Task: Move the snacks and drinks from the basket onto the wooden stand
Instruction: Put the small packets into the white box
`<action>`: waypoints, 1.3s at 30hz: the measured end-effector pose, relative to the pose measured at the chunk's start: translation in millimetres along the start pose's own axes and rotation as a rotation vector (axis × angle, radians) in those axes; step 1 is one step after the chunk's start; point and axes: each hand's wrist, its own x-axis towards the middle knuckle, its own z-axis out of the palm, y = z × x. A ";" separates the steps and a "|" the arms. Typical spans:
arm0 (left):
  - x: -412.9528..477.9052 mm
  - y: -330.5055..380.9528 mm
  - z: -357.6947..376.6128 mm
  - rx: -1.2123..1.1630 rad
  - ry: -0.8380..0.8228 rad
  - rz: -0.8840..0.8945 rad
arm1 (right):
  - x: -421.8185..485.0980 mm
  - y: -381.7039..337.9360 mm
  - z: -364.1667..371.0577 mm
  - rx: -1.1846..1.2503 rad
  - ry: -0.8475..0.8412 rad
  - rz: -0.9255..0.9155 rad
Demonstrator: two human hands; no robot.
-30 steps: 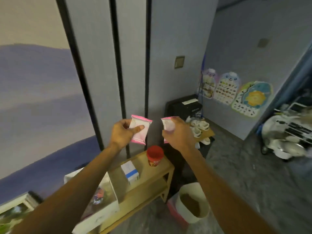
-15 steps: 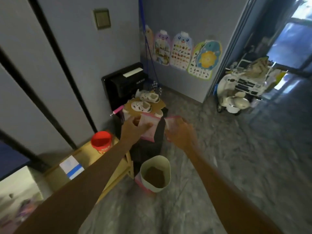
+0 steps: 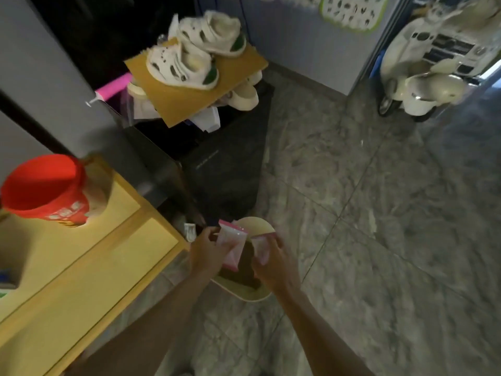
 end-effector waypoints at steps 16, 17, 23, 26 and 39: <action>41.4 -91.2 63.2 0.097 -0.070 0.051 | 19.8 42.7 97.7 -0.096 0.039 0.089; 37.5 -87.0 55.4 0.106 -0.081 0.066 | 16.6 37.6 87.4 -0.112 0.034 0.101; -4.7 -8.5 -31.7 0.278 -0.066 0.311 | -11.5 -24.2 -22.6 -0.145 0.061 0.076; -32.3 63.7 -97.6 0.361 -0.001 0.430 | -26.2 -78.1 -108.4 -0.178 0.085 0.044; -181.7 362.4 -425.2 0.383 0.366 0.766 | -141.6 -355.0 -456.3 -0.139 0.392 -0.257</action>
